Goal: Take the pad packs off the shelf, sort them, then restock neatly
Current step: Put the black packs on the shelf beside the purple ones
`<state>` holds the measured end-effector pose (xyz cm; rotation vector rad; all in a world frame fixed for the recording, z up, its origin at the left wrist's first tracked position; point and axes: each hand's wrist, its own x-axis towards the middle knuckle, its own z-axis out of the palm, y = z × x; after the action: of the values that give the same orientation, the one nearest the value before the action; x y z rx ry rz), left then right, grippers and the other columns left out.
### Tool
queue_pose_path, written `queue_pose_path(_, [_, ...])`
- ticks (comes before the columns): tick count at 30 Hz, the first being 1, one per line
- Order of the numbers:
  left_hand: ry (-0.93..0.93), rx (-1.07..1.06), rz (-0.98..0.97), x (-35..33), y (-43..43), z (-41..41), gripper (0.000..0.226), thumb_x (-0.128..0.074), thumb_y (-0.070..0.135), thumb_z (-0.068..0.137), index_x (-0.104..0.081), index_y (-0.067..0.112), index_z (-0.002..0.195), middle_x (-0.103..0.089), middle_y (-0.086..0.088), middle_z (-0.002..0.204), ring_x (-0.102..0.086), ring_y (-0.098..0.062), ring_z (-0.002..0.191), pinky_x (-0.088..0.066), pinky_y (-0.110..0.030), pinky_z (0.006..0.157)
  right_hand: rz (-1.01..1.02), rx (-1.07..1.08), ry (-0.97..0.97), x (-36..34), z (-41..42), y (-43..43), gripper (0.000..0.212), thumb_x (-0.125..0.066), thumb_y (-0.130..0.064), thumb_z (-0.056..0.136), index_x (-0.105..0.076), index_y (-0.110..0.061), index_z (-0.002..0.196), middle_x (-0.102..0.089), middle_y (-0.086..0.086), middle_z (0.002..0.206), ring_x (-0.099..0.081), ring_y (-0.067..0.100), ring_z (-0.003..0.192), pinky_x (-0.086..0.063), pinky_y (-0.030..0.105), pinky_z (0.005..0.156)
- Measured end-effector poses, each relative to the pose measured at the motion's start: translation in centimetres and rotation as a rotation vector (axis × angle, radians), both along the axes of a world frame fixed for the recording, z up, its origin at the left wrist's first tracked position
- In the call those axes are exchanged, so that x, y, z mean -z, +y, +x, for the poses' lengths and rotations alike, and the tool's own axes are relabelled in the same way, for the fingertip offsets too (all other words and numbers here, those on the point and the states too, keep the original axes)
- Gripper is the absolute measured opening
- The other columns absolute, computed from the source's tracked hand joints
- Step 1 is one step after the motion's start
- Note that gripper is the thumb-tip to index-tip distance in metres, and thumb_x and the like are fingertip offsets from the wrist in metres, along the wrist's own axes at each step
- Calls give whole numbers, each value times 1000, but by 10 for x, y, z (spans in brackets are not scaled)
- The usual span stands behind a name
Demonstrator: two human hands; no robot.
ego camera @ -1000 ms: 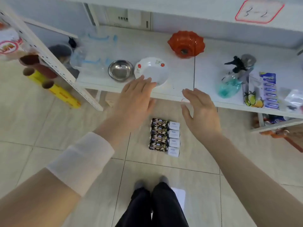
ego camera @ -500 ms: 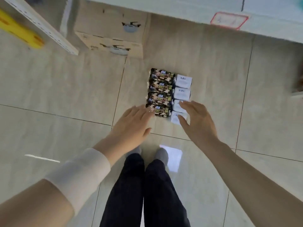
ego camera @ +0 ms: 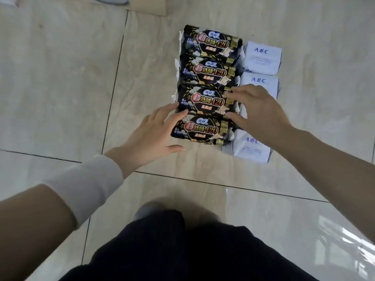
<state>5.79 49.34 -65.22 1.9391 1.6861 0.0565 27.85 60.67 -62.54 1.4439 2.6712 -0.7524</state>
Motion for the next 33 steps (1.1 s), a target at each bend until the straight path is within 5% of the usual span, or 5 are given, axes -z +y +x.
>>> queue_pose_path(9, [-239,-7,262,69,2,-7,86,-79,35,60,-37,15,132,-30,-2,126,-41,-18,115,-35,-27,100,201,-205,129,64,0,18,49,-53,-40,80,-64,-9,117,-62,15,112,-57,37,96,-48,44,84])
queue_pose_path(13, [-351,-31,287,76,9,-8,61,-72,35,67,-47,11,117,-34,-4,118,-44,-15,107,-31,-13,100,248,-227,123,71,0,19,48,-54,-41,81,-65,-9,115,-61,15,111,-56,37,95,-45,41,85])
queue_pose_path(23, [-789,-461,-208,63,-21,-26,43,-77,19,71,-53,36,102,-62,27,99,-60,6,96,-50,-12,75,337,-234,75,78,-1,15,57,-59,-48,75,-61,-15,120,-57,19,113,-53,39,98,-43,48,87])
queue_pose_path(27, [-833,-493,-286,63,-28,-34,28,-70,26,75,-57,34,99,-65,25,97,-62,3,93,-53,-16,70,329,-246,46,82,-2,15,65,-81,-32,63,-59,-15,122,-55,21,113,-50,42,99,-42,52,85])
queue_pose_path(33, [-923,-570,-355,65,-32,-37,24,-66,34,67,-62,28,90,-70,14,84,-68,-8,83,-52,-18,63,308,-289,125,83,-7,10,62,-82,-22,64,-60,-12,121,-55,23,111,-49,42,98,-48,52,80])
